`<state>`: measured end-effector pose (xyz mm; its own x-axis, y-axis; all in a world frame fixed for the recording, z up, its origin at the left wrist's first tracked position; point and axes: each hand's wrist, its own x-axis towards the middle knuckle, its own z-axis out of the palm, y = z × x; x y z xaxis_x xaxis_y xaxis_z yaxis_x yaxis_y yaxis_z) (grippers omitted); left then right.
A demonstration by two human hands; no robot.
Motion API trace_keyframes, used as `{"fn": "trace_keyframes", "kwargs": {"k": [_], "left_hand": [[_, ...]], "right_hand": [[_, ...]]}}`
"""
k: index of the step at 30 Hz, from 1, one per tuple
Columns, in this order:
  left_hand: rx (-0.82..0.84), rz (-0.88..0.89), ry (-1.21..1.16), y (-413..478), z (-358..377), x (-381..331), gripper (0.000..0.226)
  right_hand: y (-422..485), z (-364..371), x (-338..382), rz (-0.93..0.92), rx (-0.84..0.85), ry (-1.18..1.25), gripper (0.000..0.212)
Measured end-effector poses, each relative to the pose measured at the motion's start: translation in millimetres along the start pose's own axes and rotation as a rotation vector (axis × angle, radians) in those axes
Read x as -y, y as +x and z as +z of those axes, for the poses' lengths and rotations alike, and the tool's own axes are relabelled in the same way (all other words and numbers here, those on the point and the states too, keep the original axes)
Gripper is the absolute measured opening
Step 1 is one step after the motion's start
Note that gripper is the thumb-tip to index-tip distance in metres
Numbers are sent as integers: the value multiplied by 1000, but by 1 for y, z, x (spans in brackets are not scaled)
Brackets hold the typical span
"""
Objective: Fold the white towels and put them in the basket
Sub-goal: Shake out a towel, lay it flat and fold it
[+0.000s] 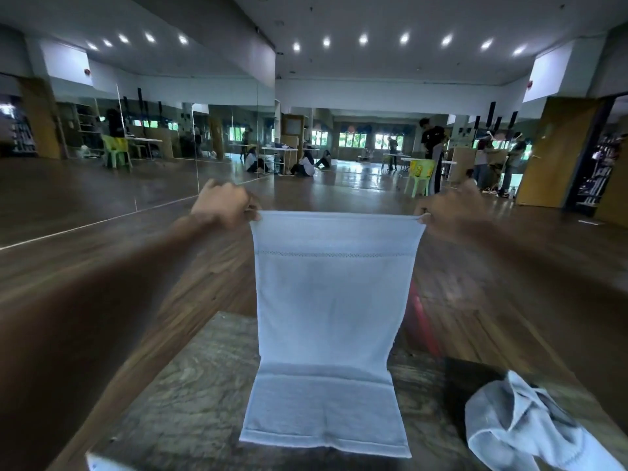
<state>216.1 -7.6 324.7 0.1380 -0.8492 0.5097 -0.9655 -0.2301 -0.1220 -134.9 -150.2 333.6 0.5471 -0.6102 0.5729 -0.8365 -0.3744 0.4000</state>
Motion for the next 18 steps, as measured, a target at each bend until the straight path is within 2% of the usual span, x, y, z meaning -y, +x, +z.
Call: {"fn": "trace_keyframes", "kwargs": {"k": [6, 12, 15, 18], "left_hand": [[204, -1, -31, -45, 86, -14, 22], [333, 28, -56, -108, 169, -26, 24], [418, 23, -85, -139, 197, -33, 26], [508, 36, -80, -166, 221, -36, 28]], "right_hand": [[-60, 68, 34, -21, 278, 55, 19], [-125, 147, 65, -75, 311, 115, 18], [-154, 175, 83, -41, 319, 306, 20], [-183, 189, 101, -43, 429, 307, 13]]}}
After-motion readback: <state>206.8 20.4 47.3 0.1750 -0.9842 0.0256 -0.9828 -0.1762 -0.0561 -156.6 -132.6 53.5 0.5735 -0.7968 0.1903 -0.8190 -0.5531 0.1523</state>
